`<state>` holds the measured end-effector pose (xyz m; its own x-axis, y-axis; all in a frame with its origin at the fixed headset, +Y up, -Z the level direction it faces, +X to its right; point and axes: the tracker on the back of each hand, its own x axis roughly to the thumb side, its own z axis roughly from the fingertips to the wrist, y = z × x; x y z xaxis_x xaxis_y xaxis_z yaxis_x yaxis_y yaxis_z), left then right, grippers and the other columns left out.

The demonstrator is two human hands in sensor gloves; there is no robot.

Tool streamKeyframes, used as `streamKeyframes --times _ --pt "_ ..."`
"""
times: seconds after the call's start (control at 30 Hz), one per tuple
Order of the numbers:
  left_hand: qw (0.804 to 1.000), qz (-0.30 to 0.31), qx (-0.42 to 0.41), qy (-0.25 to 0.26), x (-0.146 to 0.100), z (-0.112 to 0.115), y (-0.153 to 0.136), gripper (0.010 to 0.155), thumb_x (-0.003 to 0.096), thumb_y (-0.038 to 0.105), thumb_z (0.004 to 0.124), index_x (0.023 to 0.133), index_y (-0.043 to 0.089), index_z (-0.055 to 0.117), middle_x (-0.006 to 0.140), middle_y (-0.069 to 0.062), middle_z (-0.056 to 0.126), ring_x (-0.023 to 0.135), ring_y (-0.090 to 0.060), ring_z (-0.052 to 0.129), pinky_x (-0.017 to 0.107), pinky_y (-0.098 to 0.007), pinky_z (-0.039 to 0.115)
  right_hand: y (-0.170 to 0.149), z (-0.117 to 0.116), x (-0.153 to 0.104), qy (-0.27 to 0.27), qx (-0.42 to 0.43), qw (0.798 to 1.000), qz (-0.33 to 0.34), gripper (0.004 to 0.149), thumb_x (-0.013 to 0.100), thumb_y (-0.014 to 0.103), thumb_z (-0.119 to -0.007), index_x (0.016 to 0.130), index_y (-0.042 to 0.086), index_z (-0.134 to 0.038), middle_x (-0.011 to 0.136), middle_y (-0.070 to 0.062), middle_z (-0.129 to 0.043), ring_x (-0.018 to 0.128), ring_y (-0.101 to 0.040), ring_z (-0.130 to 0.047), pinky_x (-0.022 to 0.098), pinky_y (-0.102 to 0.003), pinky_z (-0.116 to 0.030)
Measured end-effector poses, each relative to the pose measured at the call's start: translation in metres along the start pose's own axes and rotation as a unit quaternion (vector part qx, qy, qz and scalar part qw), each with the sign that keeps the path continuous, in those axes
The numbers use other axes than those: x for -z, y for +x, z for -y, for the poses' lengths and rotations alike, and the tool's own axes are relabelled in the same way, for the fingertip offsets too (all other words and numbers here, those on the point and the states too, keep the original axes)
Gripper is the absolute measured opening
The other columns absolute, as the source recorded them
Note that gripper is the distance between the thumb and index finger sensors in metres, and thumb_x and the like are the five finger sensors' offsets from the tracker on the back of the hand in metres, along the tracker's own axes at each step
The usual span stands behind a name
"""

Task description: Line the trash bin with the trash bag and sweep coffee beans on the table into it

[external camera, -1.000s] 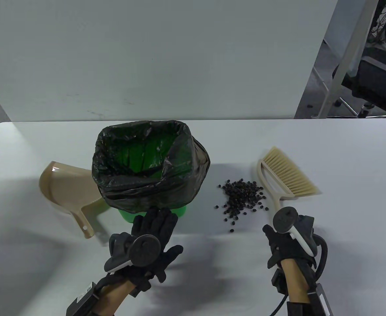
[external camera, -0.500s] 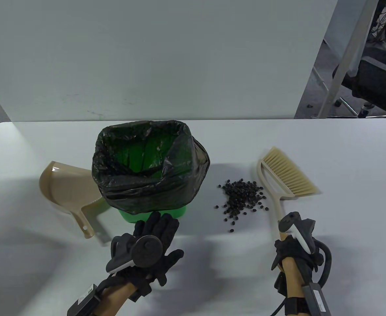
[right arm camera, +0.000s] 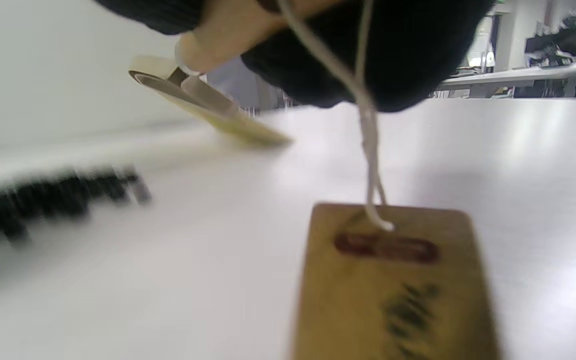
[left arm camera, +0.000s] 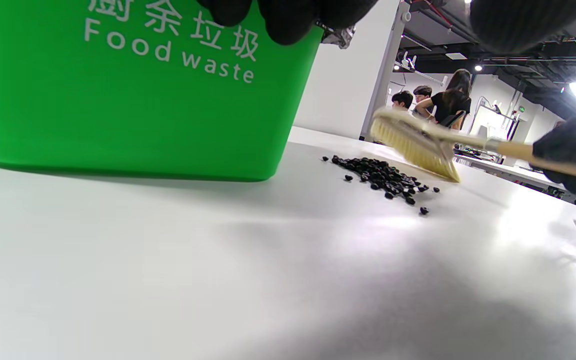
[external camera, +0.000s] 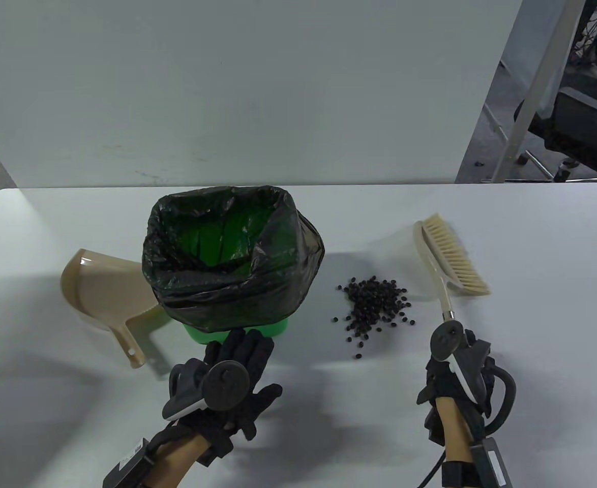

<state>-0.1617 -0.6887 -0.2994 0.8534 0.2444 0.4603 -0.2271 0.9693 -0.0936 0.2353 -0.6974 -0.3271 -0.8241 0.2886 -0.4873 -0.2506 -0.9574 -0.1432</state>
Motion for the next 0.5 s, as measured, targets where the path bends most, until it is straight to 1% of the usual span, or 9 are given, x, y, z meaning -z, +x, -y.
streamKeyframes --times 0.03,0.07,0.1,0.13,0.2,0.23,0.33,0.43,0.5 --pt "1.0 0.0 0.001 0.0 0.0 0.0 0.0 0.083 0.0515 0.068 0.062 0.114 0.02 0.036 0.124 -0.014 0.04 0.112 -0.049 0.038 0.069 -0.076 0.041 -0.002 0.006 -0.001 -0.011 0.045 0.999 0.003 0.06 0.061 0.042 -0.051 0.105 0.001 -0.049 0.086 -0.015 -0.077 0.058 -0.024 -0.088 0.037 -0.036 -0.087" --pt "1.0 0.0 0.002 0.0 0.0 0.0 0.0 0.083 0.0515 0.068 0.061 0.114 0.02 0.036 0.124 -0.014 0.039 0.112 -0.049 0.038 0.07 -0.076 0.041 -0.007 0.016 -0.004 -0.013 0.111 0.994 0.015 0.06 0.06 0.044 -0.051 0.103 0.002 -0.054 0.082 -0.013 -0.081 0.053 -0.021 -0.09 0.032 -0.034 -0.088" --pt "1.0 0.0 0.002 0.002 0.0 -0.001 -0.001 0.083 0.0515 0.068 0.061 0.114 0.02 0.036 0.124 -0.014 0.039 0.112 -0.049 0.038 0.07 -0.076 0.041 -0.009 0.02 -0.005 -0.01 0.129 0.991 0.019 0.06 0.06 0.044 -0.052 0.102 0.002 -0.056 0.081 -0.012 -0.083 0.05 -0.02 -0.092 0.03 -0.033 -0.089" --pt "1.0 0.0 0.001 0.004 0.0 -0.001 -0.001 0.083 0.0515 0.068 0.061 0.114 0.02 0.036 0.124 -0.014 0.039 0.112 -0.049 0.038 0.069 -0.076 0.041 -0.013 0.028 -0.008 0.003 0.169 0.985 0.038 0.059 0.06 0.045 -0.054 0.101 0.003 -0.059 0.078 -0.011 -0.086 0.047 -0.019 -0.093 0.027 -0.031 -0.089" --pt "1.0 -0.001 0.0 0.004 0.0 -0.001 -0.001 0.083 0.0515 0.068 0.061 0.114 0.02 0.036 0.124 -0.014 0.039 0.112 -0.049 0.038 0.069 -0.076 0.041 -0.022 0.04 -0.012 0.036 0.216 0.973 0.075 0.058 0.061 0.047 -0.056 0.1 0.004 -0.064 0.074 -0.009 -0.091 0.043 -0.018 -0.096 0.024 -0.031 -0.09" --pt "1.0 -0.001 0.001 0.002 0.0 -0.001 -0.001 0.083 0.0515 0.068 0.061 0.114 0.021 0.036 0.124 -0.014 0.039 0.113 -0.049 0.038 0.07 -0.076 0.041 -0.024 0.042 -0.012 0.046 0.224 0.97 0.083 0.058 0.061 0.047 -0.057 0.1 0.005 -0.065 0.073 -0.008 -0.092 0.041 -0.018 -0.096 0.023 -0.03 -0.091" --pt "1.0 -0.003 0.003 -0.005 0.001 0.002 -0.001 0.083 0.0516 0.068 0.061 0.114 0.02 0.036 0.124 -0.014 0.039 0.112 -0.049 0.037 0.069 -0.076 0.041 -0.032 0.053 -0.013 0.12 0.263 0.949 0.125 0.056 0.062 0.047 -0.06 0.099 0.007 -0.07 0.068 -0.007 -0.098 0.036 -0.017 -0.099 0.019 -0.03 -0.092" --pt "1.0 -0.004 0.003 -0.006 0.001 0.002 0.0 0.083 0.0515 0.068 0.061 0.114 0.02 0.036 0.124 -0.014 0.039 0.112 -0.049 0.038 0.07 -0.076 0.041 -0.033 0.059 -0.016 0.174 0.265 0.935 0.158 0.054 0.063 0.047 -0.06 0.1 0.008 -0.071 0.067 -0.006 -0.1 0.033 -0.016 -0.101 0.017 -0.029 -0.093" --pt "1.0 -0.004 0.003 -0.006 0.001 0.002 -0.001 0.083 0.0515 0.068 0.061 0.114 0.02 0.036 0.124 -0.014 0.039 0.112 -0.049 0.037 0.07 -0.076 0.041 -0.034 0.062 -0.017 0.197 0.255 0.931 0.172 0.054 0.063 0.046 -0.059 0.1 0.008 -0.072 0.066 -0.006 -0.101 0.032 -0.016 -0.102 0.016 -0.029 -0.094"
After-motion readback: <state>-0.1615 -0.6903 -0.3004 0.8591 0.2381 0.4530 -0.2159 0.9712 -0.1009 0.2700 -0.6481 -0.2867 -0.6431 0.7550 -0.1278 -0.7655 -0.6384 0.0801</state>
